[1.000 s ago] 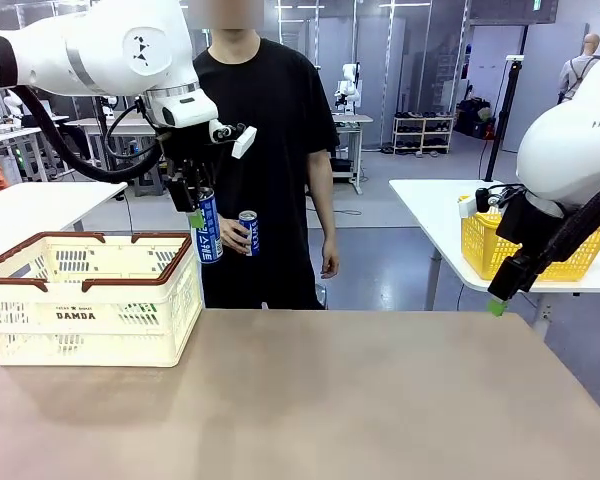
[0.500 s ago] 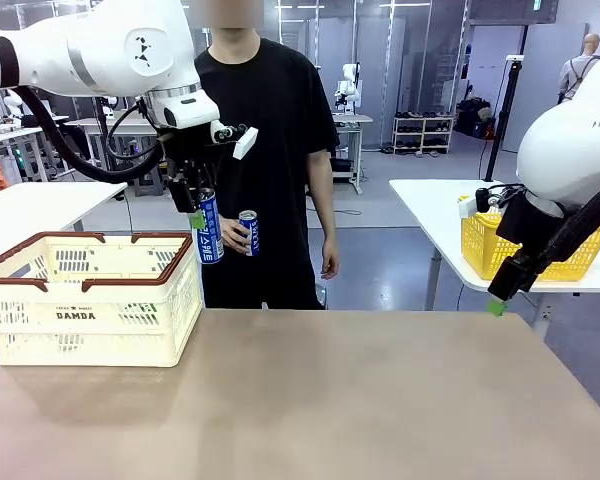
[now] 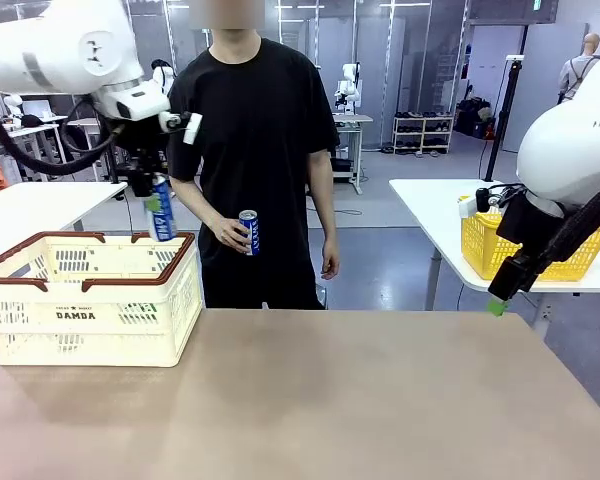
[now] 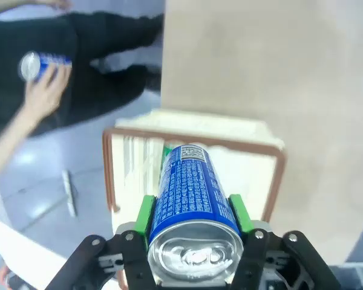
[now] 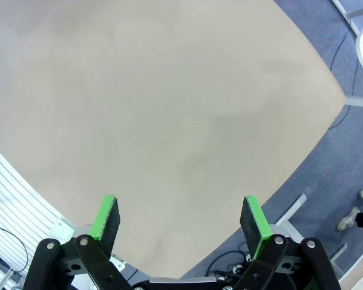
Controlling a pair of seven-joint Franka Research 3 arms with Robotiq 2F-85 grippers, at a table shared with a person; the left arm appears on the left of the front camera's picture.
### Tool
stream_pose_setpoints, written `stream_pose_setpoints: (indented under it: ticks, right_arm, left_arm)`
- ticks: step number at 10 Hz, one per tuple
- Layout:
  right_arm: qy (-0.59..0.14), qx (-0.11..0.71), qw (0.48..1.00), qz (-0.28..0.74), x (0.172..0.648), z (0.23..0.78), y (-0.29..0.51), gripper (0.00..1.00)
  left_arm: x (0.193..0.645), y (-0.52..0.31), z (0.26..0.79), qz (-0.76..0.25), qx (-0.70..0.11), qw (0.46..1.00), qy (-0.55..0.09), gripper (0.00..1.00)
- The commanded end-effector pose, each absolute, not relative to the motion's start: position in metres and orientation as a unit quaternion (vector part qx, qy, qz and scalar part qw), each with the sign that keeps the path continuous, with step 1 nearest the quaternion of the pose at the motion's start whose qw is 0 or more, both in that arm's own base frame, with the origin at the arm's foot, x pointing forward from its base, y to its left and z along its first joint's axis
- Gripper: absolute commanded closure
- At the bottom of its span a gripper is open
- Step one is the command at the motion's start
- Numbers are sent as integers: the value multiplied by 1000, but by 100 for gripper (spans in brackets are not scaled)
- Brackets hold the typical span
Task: Place the drinks into the Shopping basket.
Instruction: Pick up one drink and place it into the Shopping basket.
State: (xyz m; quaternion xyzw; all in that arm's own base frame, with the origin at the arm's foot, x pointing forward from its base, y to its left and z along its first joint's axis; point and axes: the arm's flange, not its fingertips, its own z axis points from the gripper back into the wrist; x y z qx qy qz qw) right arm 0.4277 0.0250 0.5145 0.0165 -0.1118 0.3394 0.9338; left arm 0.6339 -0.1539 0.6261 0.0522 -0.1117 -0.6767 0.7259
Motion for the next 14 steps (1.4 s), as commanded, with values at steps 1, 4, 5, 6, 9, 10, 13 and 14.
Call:
stream_pose_setpoints:
  ticks: [1,4,5,6,9,10,13,14]
  right_arm:
    - [-111,16,931,347,427,515,22,0]
    - [-111,16,931,347,427,515,22,0]
    - [-111,16,931,347,427,515,22,0]
    - [-111,16,931,347,427,515,22,0]
    - [-111,16,931,347,427,515,22,0]
    - [-111,16,931,347,427,515,22,0]
    - [-111,16,931,347,427,515,22,0]
    - [-111,16,931,347,427,515,22,0]
  left_arm:
    - [654,-125,632,-632,37,767,-100,42]
    - [663,-93,617,-646,12,758,-91,42]
    - [668,-85,609,-669,10,737,-95,42]
    - [668,-79,602,-692,3,716,-94,42]
    - [664,-66,579,-720,7,690,-80,42]
    - [664,-60,569,-720,5,690,-74,42]
    - [672,-49,536,-726,-12,684,-75,42]
    - [672,-45,533,-732,-23,677,-70,42]
